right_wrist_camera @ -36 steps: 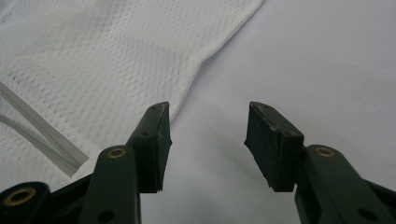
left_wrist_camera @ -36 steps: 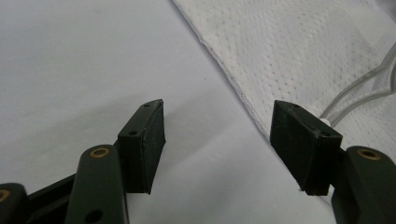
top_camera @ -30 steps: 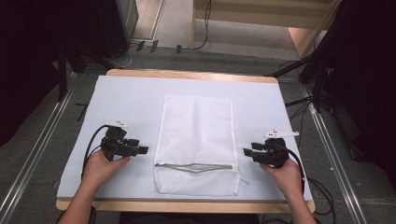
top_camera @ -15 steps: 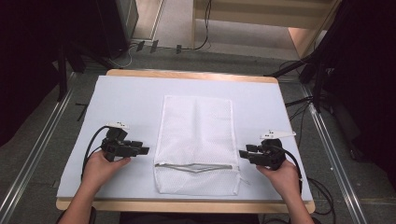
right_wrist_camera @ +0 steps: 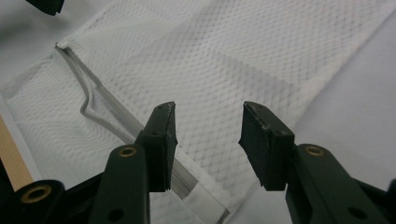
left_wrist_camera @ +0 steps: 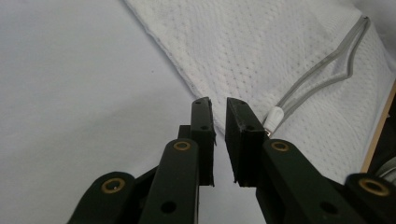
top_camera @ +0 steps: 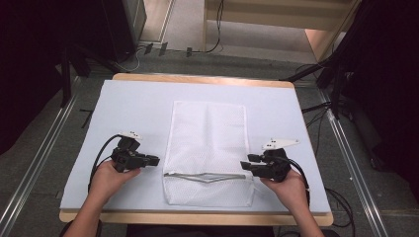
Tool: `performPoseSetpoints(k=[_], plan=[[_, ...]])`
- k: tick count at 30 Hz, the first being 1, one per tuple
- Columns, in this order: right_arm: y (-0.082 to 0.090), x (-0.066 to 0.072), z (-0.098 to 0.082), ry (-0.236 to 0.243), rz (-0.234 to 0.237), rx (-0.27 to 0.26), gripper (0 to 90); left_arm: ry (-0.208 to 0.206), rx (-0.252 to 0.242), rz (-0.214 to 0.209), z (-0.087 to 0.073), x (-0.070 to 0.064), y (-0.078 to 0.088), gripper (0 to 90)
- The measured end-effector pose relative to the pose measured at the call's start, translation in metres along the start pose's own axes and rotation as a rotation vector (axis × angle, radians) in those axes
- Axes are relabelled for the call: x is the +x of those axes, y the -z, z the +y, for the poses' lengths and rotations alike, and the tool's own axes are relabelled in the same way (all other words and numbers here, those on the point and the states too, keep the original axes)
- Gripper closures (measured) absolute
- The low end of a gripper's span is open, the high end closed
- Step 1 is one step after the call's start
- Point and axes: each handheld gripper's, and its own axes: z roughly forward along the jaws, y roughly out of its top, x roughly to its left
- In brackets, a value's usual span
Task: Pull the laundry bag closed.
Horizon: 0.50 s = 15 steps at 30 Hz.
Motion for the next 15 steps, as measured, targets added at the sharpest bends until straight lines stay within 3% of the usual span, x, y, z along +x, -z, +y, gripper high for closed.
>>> performPoseSetpoints(k=[7, 10, 15], plan=[[-0.014, 0.016, 0.010, 0.015, 0.040, 0.017, 59.2, -0.004, -0.013, -0.011, 0.001, -0.003, 0.001, 89.7], [-0.023, 0.025, 0.016, 0.017, 0.060, 0.029, 61.3, 0.033, -0.029, -0.041, 0.002, -0.002, 0.000, 90.0], [-0.034, 0.034, 0.020, 0.037, 0.077, 0.046, 61.7, 0.013, -0.057, -0.044, 0.003, -0.003, -0.001, 90.0]])
